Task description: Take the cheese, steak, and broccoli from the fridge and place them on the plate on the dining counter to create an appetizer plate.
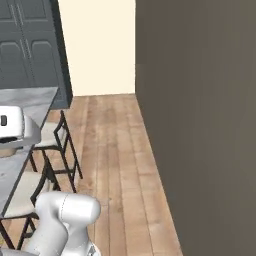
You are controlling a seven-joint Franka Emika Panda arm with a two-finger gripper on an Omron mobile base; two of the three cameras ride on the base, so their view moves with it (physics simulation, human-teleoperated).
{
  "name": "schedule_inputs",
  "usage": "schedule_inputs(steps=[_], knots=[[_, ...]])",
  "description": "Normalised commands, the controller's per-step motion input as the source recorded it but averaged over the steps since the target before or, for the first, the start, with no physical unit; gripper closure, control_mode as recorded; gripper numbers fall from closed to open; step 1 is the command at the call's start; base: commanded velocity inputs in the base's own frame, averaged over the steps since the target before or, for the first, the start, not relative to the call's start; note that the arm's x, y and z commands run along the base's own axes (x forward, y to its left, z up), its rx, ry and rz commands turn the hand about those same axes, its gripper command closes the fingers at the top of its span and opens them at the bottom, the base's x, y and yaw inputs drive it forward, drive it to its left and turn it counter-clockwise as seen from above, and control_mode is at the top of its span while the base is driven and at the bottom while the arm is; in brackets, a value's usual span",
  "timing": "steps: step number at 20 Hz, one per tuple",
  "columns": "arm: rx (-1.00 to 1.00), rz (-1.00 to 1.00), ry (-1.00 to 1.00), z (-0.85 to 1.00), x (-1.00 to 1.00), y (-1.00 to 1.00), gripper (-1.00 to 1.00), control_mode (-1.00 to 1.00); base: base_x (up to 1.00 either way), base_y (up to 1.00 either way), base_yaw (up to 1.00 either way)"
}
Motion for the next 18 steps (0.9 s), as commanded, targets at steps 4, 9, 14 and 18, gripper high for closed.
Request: schedule_inputs(steps=[4,9,14,18], knots=[[0.00,0.00,0.00,0.00,0.00,0.00,1.00,1.00,1.00,-0.57,0.47],[0.00,0.00,0.00,0.00,0.00,0.00,1.00,1.00,1.00,-0.70,0.43],[0.00,0.00,0.00,0.00,0.00,0.00,1.00,1.00,1.00,-0.98,0.33],[0.00,0.00,0.00,0.00,0.00,0.00,1.00,1.00,1.00,-1.00,0.31]])
